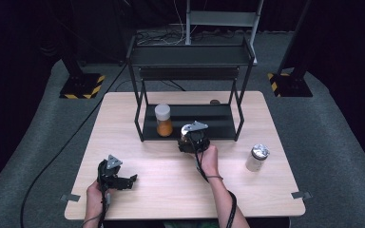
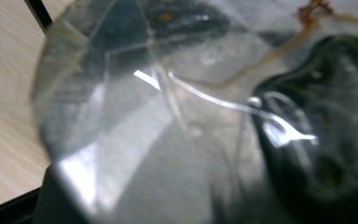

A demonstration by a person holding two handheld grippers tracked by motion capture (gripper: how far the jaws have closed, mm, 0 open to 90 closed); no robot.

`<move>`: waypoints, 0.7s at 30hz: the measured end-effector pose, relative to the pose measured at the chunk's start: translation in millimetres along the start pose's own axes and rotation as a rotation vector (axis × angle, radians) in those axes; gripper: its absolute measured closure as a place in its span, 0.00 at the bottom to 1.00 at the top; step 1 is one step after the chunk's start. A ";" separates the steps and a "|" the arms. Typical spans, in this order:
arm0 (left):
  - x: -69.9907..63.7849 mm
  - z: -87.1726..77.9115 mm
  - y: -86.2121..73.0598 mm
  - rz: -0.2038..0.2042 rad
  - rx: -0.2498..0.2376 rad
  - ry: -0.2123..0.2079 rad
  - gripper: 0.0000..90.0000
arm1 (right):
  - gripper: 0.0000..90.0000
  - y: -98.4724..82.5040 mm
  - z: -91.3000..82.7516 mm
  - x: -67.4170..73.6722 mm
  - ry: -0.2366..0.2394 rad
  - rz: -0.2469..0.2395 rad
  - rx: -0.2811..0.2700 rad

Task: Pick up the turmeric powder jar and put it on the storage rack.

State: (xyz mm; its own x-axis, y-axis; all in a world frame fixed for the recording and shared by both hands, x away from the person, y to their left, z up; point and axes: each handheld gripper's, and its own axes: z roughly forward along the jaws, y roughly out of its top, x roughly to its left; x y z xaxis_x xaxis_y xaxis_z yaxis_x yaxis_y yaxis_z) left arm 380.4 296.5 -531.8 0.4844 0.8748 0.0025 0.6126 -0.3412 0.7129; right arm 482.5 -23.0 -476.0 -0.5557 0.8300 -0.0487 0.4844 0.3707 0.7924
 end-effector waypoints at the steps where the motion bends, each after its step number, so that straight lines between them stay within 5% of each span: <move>1: 0.0 0.0 0.0 0.000 0.000 0.000 0.00 | 0.33 1.3 -0.2 -1.0 -0.001 0.002 0.000; 21: -0.4 0.1 0.2 -0.003 0.002 0.004 0.00 | 0.33 17.0 -3.5 -15.5 -0.023 -0.009 -0.004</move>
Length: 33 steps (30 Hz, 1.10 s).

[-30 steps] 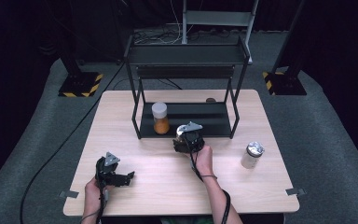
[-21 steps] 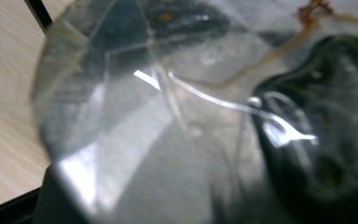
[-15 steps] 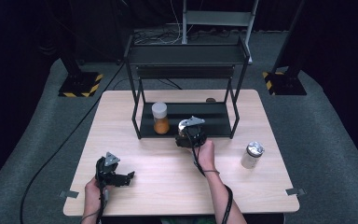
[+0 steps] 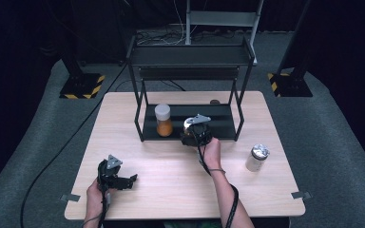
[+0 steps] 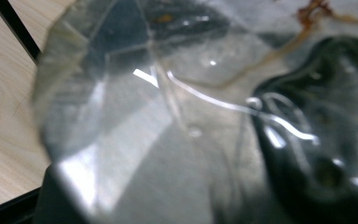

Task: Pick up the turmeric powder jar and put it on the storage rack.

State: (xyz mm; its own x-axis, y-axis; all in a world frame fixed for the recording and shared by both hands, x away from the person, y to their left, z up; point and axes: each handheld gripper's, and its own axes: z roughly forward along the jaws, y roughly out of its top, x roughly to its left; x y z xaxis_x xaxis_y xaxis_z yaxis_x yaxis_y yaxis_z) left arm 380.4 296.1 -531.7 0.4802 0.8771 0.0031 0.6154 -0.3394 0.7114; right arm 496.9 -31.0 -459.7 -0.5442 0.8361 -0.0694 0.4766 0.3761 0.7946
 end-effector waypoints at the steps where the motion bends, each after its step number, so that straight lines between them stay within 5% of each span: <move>1: 0.0 0.0 0.0 0.000 0.000 0.000 0.00 | 0.33 0.6 0.1 -0.9 -0.002 -0.001 0.002; 33: -0.2 -0.1 -0.1 0.000 0.000 0.001 0.00 | 0.33 15.7 6.5 -15.6 -0.015 0.015 -0.005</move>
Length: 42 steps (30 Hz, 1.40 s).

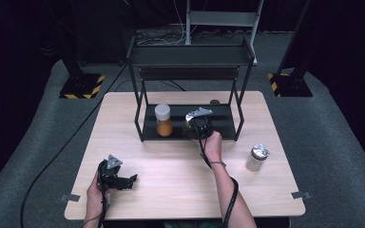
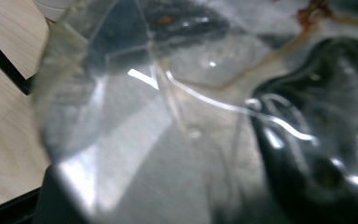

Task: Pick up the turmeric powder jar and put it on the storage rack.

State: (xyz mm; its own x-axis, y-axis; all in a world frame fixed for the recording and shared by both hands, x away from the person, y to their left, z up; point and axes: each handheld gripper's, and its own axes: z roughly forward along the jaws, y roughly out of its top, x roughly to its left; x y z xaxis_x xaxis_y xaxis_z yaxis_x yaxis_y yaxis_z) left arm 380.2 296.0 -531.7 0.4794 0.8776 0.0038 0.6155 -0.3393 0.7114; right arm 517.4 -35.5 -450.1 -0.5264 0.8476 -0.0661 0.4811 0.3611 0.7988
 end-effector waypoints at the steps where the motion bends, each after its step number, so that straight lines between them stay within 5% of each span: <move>1: 0.0 0.0 0.0 0.000 0.000 0.000 0.00 | 0.33 0.1 0.1 -0.4 0.001 0.001 -0.002; 42: 0.0 0.0 0.0 0.000 0.000 0.000 0.00 | 0.33 3.5 14.8 -7.5 0.013 -0.001 0.031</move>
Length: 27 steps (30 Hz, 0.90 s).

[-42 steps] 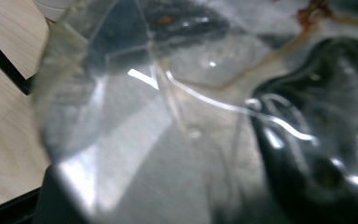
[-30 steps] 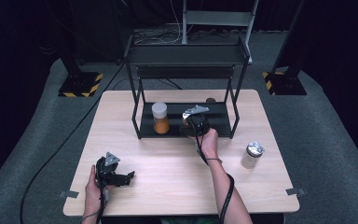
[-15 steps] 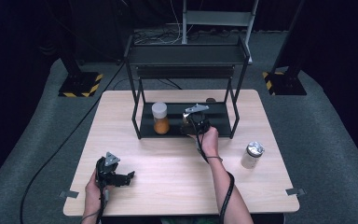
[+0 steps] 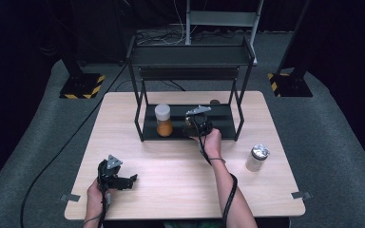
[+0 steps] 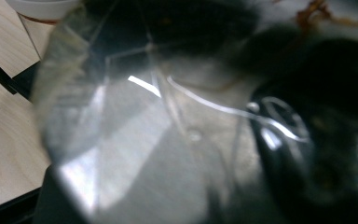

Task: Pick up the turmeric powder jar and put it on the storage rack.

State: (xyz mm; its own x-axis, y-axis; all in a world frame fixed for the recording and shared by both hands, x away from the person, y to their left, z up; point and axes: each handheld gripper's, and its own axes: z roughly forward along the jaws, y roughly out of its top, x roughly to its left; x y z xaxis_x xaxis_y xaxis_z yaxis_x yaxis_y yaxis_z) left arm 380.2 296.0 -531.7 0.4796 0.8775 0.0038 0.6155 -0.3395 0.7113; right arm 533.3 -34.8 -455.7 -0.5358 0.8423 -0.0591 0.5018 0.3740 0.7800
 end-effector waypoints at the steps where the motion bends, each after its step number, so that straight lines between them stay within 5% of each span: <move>1: 0.0 0.0 0.0 0.000 0.000 0.000 0.00 | 0.33 -0.1 0.4 -0.2 -0.002 0.001 0.001; 27: 0.0 0.0 0.0 0.000 0.000 0.000 0.00 | 0.33 -0.3 11.4 -4.4 0.000 0.020 0.014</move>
State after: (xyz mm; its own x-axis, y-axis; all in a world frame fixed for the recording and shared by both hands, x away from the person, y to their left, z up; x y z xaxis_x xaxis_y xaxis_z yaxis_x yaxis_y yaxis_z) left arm 380.2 296.0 -531.7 0.4793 0.8777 0.0039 0.6155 -0.3393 0.7114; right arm 543.3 -34.3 -462.7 -0.5257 0.8496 -0.0433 0.5222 0.3625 0.7719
